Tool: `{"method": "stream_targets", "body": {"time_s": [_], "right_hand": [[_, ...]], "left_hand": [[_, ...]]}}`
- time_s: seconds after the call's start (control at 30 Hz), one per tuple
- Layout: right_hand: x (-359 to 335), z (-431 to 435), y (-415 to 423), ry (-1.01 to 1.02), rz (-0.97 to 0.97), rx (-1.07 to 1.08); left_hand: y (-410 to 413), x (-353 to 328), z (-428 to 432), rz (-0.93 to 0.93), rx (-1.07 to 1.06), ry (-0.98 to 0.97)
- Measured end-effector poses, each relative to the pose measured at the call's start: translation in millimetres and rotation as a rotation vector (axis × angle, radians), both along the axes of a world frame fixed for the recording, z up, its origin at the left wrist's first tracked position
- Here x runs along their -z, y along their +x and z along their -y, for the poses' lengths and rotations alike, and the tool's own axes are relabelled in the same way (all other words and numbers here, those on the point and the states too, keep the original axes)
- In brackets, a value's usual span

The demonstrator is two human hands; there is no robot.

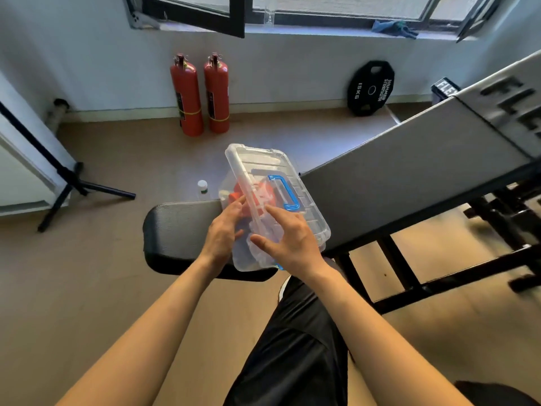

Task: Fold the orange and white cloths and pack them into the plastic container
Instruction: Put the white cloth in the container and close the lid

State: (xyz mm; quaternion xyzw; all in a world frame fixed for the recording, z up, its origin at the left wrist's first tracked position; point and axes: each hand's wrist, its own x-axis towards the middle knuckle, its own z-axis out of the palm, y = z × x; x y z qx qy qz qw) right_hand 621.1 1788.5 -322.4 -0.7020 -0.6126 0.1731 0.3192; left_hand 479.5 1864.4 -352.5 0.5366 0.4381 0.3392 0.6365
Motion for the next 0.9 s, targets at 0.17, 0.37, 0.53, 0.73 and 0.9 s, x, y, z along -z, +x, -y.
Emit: {"method": "stream_targets", "body": {"time_s": [0.17, 0.37, 0.53, 0.73, 0.9], "right_hand": [[5, -3, 9, -0.113, 0.074, -0.013], [10, -6, 4, -0.14, 0.177, 0.017], [2, -16, 8, -0.205, 0.125, 0.061], [6, 0, 8, -0.215, 0.141, 0.0], [10, 8, 4, -0.18, 0.16, -0.056]], "left_hand": [[0, 10, -2, -0.005, -0.025, -0.004], [5, 14, -4, -0.034, -0.059, 0.016], [9, 7, -6, -0.087, -0.105, -0.009], [16, -3, -18, -0.106, -0.171, -0.087], [16, -3, -17, -0.097, -0.194, -0.103]]}}
